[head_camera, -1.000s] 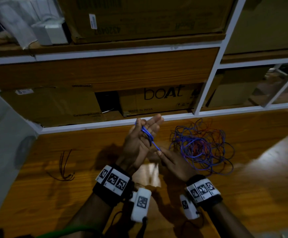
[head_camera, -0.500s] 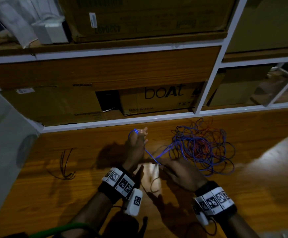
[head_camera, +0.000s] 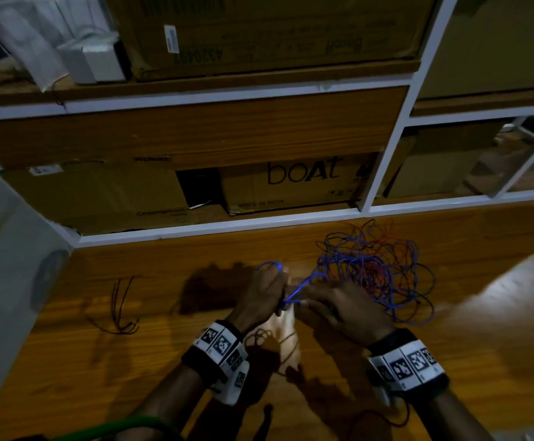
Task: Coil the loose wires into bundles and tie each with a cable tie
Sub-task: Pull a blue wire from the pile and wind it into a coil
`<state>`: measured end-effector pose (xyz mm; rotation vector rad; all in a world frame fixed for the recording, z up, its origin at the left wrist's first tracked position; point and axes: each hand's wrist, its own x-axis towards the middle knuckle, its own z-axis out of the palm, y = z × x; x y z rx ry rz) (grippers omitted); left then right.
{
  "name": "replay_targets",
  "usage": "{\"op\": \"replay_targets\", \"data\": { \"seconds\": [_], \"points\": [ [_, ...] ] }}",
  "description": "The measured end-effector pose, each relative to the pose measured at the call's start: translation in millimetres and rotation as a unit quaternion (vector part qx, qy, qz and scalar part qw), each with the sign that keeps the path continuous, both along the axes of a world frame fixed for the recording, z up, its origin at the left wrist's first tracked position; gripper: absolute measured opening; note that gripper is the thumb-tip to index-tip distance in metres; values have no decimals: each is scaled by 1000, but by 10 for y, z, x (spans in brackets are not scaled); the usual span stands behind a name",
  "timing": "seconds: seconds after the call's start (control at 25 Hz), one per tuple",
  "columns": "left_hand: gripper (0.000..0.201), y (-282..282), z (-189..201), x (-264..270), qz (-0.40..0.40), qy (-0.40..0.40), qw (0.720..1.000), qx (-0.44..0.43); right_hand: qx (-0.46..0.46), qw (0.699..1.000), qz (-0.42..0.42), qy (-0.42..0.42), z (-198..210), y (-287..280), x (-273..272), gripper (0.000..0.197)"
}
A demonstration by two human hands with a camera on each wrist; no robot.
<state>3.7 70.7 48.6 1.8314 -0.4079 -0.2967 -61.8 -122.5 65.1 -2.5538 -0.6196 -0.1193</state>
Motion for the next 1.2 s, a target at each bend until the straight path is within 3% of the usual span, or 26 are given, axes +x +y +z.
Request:
{"op": "replay_targets", "data": {
  "seconds": [0.12, 0.2, 0.28, 0.36, 0.44, 0.52, 0.6, 0.8, 1.0, 1.08, 1.16, 1.2],
  "points": [
    [41, 4, -50, -127, 6, -160, 979, 124, 16, 999, -28, -36, 104, -31, 76, 52],
    [32, 11, -69, -151, 70, -245, 949, 187, 19, 997, -46, -64, 111, -28, 132, 45],
    [32, 44, -55, -119, 67, -256, 947, 180, 31, 996, -47, -75, 104, -11, 162, 30],
    [42, 98, -37, -106, 10, -190, 974, 124, 47, 994, -46, -82, 113, -3, 193, 25],
    [52, 106, 9, -149, -63, -26, 997, 35, 49, 994, -45, -88, 129, -15, 215, 24],
    [55, 148, 51, -183, -90, 119, 988, -47, 52, 994, -31, -86, 122, 52, 273, 16],
    [52, 166, 87, -171, -89, 187, 971, -122, 80, 993, -33, -80, 79, 80, 357, 10],
    [42, 129, 316, -225, -116, 301, 895, -308, 174, 982, -57, -47, -58, 98, 483, 27],
    [38, 54, 548, -271, -195, 387, 760, -484, 219, 974, -62, 5, -217, 215, 400, 35],
    [36, 46, 602, -237, -214, 393, 723, -526, 243, 967, -65, 33, -304, 242, 376, 30],
    [36, 30, 632, -177, -194, 384, 713, -554, 256, 962, -79, 49, -386, 276, 345, 31],
    [36, 24, 631, -133, -166, 365, 727, -558, 260, 960, -90, 58, -430, 284, 322, 34]
  ]
}}
